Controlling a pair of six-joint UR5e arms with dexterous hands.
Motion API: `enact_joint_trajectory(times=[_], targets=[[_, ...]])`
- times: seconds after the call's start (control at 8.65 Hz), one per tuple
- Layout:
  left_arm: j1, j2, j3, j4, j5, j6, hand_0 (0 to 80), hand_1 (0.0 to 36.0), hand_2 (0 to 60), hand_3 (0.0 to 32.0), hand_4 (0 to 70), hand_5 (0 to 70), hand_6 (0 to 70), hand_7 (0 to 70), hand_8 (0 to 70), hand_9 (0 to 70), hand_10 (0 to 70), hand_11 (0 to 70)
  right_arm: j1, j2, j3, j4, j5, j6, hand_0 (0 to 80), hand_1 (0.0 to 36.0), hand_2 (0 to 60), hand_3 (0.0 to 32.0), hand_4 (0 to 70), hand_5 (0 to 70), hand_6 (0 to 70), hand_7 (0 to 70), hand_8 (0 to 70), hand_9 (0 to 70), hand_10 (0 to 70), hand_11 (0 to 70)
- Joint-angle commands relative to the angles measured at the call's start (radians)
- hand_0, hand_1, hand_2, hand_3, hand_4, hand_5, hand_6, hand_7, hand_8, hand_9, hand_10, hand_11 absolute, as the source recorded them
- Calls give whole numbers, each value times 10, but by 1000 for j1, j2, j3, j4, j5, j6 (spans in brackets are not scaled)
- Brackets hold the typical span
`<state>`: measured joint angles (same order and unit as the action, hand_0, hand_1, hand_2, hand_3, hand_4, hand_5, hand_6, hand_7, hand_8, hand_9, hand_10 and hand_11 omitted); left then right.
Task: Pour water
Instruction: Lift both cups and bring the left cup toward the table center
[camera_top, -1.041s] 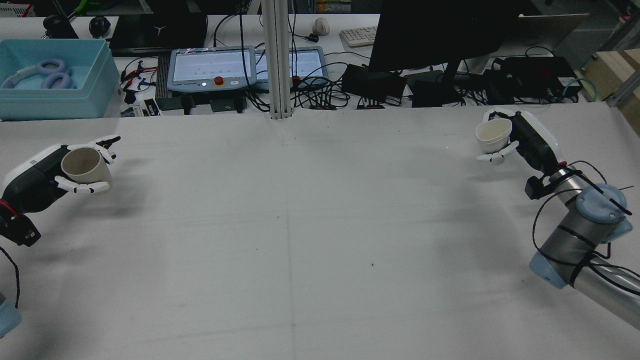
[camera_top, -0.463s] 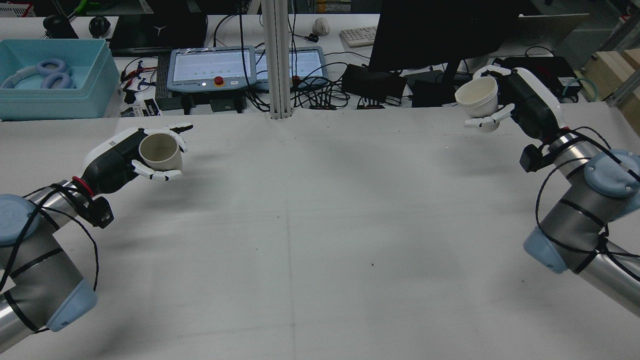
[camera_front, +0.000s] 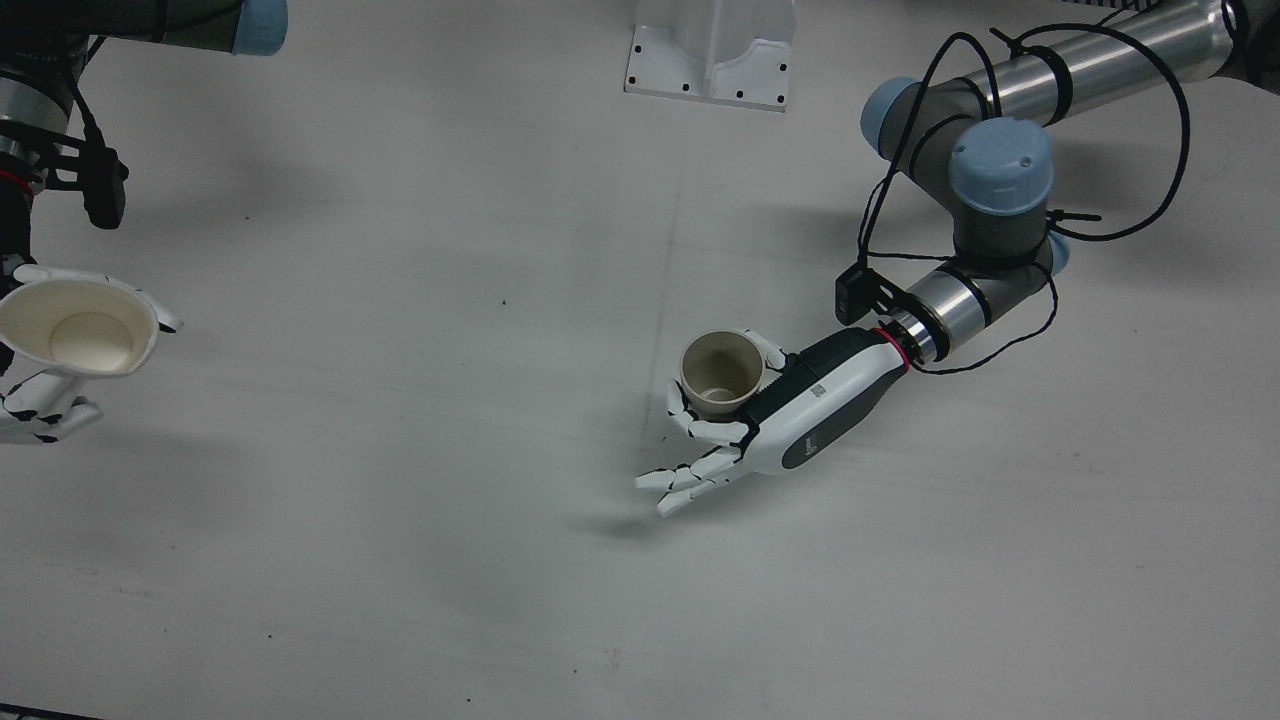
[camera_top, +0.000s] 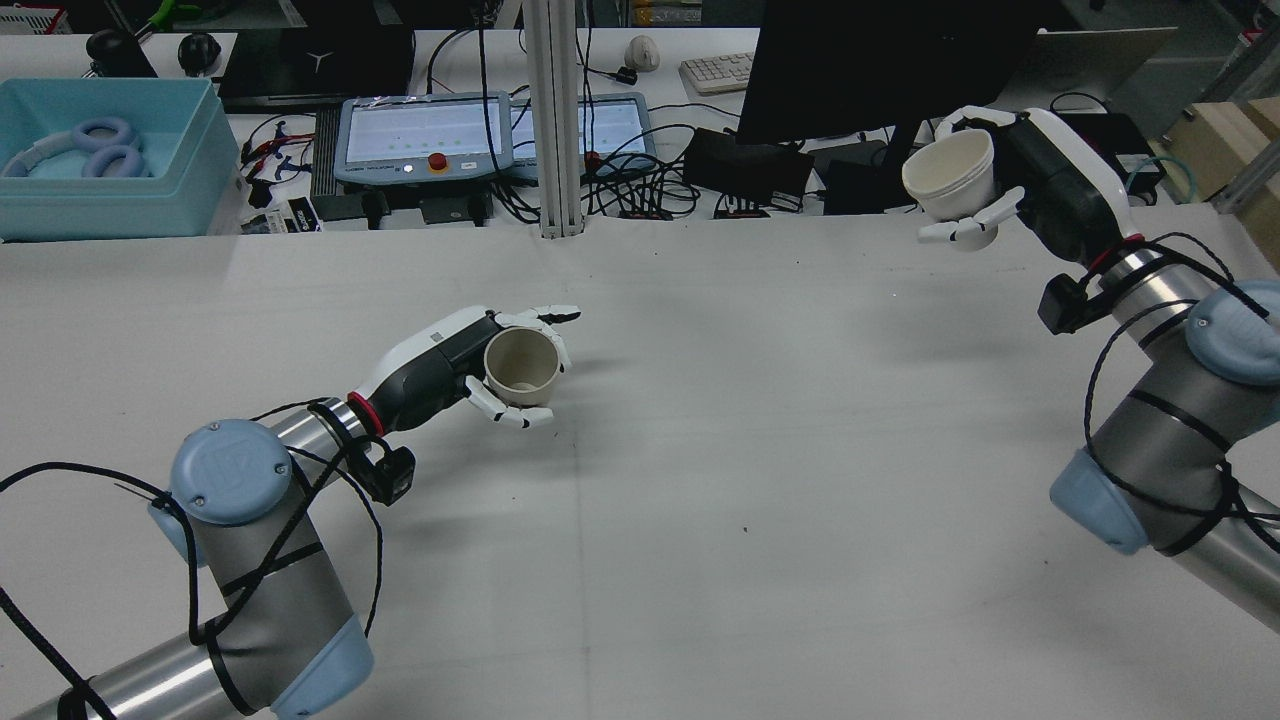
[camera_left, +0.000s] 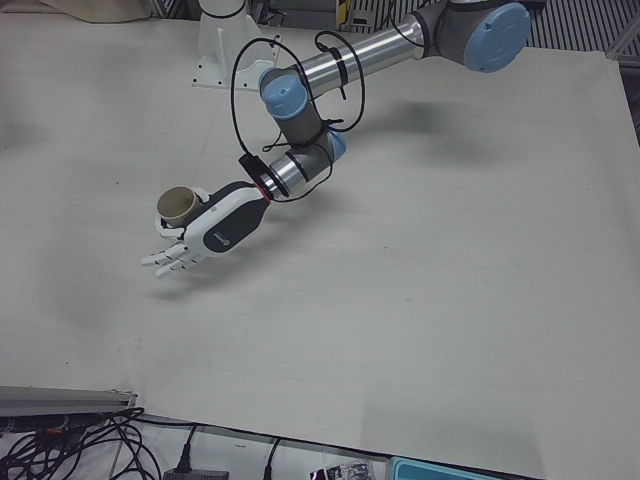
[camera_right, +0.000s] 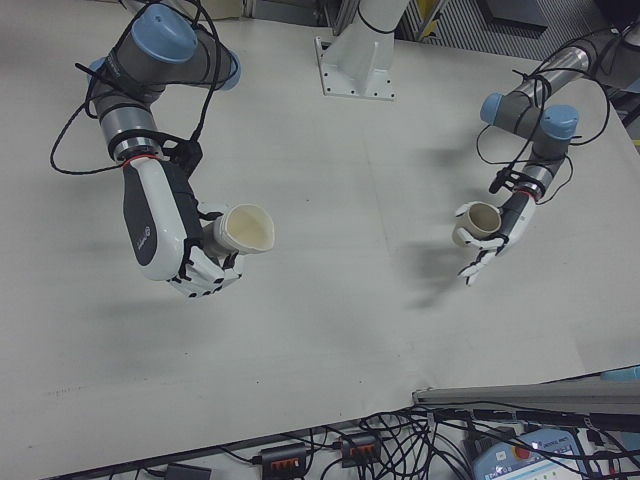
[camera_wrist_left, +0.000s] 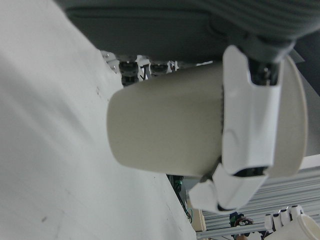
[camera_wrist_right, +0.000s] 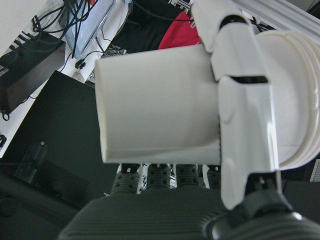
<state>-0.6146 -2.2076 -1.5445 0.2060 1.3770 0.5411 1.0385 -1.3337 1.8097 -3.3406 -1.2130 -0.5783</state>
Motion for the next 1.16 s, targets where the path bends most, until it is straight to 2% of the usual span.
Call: enact_joint_trajectory(times=[0.0,0.12,0.23,0.35,0.46,0.69,1.04], targets=[[122,-171,87,70,-3,65,677,360,600,0,700,700,116,158,64,44,86,141,2,19,113,-135,-60,-69,800,360,226,0,366,592,601,569,476,580,353,540],[134,-231,150,72,-1,69,692,360,600,0,700,700,119,158,63,42,86,140,-1,34,152,-190,-77,-95,800,360,241,0,373,596,602,570,472,572,347,532],[134,-283,208,73,-1,69,698,360,600,0,700,700,128,161,65,42,86,141,0,66,163,-238,-127,-127,800,360,263,0,383,603,607,575,472,571,350,535],[134,-315,243,75,-1,69,706,360,600,0,700,700,135,166,65,42,84,138,0,74,177,-264,-147,-159,800,360,284,0,390,607,610,578,469,566,351,536],[134,-339,273,75,-3,69,716,360,600,0,700,700,149,176,68,44,84,138,-1,76,198,-296,-154,-194,800,360,278,0,381,604,605,572,466,558,345,529],[133,-346,274,81,-6,68,716,360,600,0,700,700,160,183,72,47,86,140,-21,76,211,-339,-196,-259,800,360,288,0,391,607,607,575,463,555,342,525],[138,-378,288,99,-35,69,732,360,600,0,700,700,162,186,70,46,81,134,-87,77,209,-407,-200,-371,800,360,281,0,396,607,604,569,459,547,339,520]])
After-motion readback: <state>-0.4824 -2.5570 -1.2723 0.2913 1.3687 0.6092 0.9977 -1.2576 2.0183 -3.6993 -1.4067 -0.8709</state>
